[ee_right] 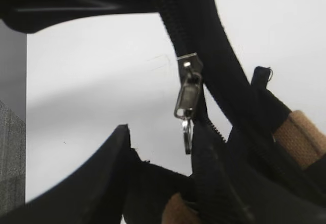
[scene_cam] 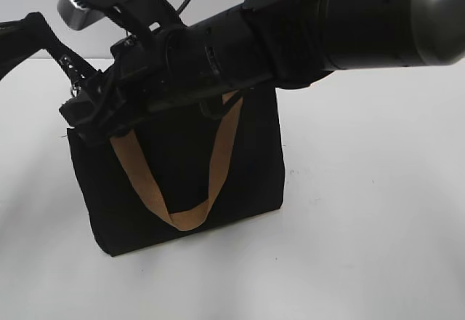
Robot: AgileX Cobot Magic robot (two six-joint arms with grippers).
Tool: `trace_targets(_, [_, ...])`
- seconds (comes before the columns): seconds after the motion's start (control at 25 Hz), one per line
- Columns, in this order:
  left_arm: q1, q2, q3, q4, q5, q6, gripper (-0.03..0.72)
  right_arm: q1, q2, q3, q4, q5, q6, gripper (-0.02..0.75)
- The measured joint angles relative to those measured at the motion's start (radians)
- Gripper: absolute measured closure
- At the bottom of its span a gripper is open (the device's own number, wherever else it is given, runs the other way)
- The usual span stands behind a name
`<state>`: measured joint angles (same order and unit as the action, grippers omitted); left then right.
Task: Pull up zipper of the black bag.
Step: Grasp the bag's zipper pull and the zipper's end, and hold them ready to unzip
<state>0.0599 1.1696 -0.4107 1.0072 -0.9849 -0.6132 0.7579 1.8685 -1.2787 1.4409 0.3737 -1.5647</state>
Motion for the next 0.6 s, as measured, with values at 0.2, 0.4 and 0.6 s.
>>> trace_targets(0.2, [0.0, 0.0, 0.0, -0.001, 0.004, 0.0, 0.677, 0.0, 0.011, 0.0, 0.0, -0.009, 0.001, 0.487])
trace_targets(0.4, [0.0, 0.0, 0.0, -0.002, 0.004, 0.0, 0.677, 0.0, 0.013, 0.0, 0.0, -0.035, 0.022, 0.496])
trace_targets(0.6, [0.0, 0.0, 0.0, -0.002, 0.004, 0.0, 0.677, 0.0, 0.013, 0.0, 0.004, -0.055, 0.057, 0.583])
